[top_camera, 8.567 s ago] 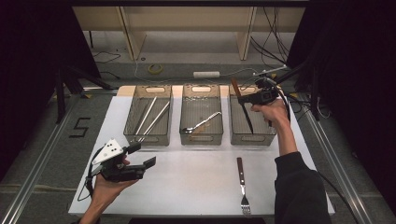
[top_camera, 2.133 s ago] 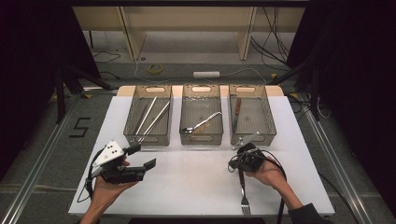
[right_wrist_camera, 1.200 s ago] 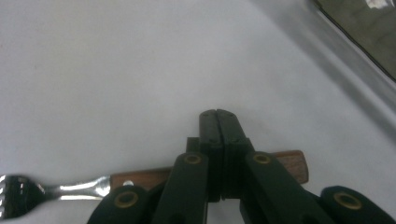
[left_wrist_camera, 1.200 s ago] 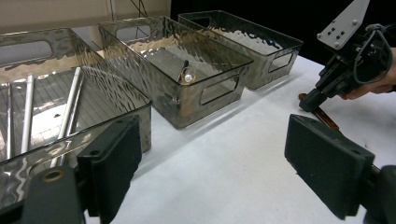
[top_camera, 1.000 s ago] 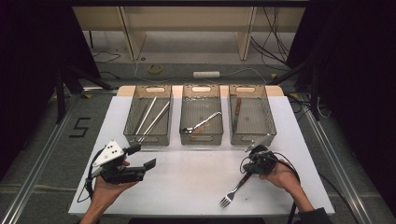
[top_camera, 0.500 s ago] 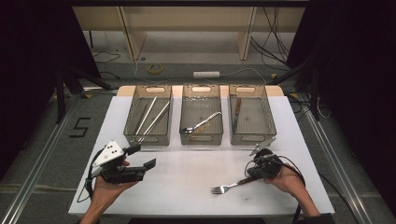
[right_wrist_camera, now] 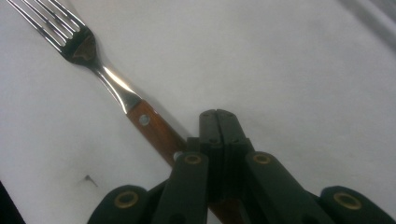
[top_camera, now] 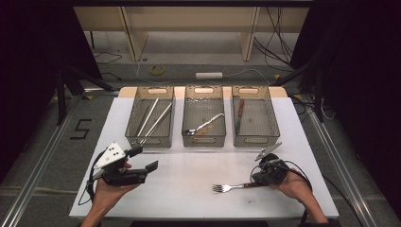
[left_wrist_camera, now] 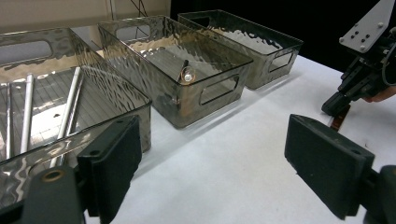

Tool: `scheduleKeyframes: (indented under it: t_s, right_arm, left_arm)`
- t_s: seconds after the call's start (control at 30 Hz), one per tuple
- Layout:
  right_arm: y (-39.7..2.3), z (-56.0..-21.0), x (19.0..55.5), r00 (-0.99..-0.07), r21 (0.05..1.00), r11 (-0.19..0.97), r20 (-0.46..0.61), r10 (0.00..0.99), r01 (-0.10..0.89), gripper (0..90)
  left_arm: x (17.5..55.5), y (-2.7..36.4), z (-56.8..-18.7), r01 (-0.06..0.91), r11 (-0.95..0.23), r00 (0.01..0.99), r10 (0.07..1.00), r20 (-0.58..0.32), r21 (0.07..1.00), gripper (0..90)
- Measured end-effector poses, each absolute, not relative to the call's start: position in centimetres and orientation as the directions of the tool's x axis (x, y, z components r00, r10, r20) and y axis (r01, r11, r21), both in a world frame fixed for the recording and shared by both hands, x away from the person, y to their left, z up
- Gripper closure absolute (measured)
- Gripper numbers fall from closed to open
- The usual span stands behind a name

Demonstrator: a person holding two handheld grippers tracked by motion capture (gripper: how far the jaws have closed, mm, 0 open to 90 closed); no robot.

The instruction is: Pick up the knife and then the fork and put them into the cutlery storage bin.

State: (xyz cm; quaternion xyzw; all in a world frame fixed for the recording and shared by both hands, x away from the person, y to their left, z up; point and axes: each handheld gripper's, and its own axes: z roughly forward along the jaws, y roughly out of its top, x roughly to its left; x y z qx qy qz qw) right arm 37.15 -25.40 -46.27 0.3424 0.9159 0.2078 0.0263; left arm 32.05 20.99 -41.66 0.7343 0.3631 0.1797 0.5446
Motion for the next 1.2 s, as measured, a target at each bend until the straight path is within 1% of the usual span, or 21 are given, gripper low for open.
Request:
scheduleKeyframes:
  t_s: [0.73,0.9,1.03,1.13,1.2]
  right_arm:
    - [-25.5,-46.2,36.7,-0.773,0.393,0.69,0.095,0.627,0.608,90.0]
    - [-25.5,-46.0,36.6,-0.775,0.393,0.696,0.073,0.628,0.601,90.0]
    - [-25.6,-45.2,36.5,-0.782,0.424,0.695,0.055,0.621,0.581,84.9]
    - [-25.5,-44.3,36.3,-0.799,0.437,0.705,0.053,0.599,0.558,76.3]
    - [-25.2,-43.8,36.1,-0.822,0.448,0.727,0.035,0.568,0.521,68.4]
  left_arm:
    - [32.0,21.0,-41.7,0.338,-0.143,0.672,0.729,-0.132,0.93,18.4]
    - [32.1,21.0,-41.7,0.337,-0.143,0.672,0.729,-0.131,0.93,18.4]
    - [32.1,20.9,-41.7,0.337,-0.144,0.673,0.728,-0.131,0.93,18.4]
    - [32.1,20.9,-41.7,0.337,-0.145,0.673,0.728,-0.13,0.93,18.4]
    - [32.1,20.9,-41.7,0.337,-0.145,0.673,0.728,-0.13,0.93,18.4]
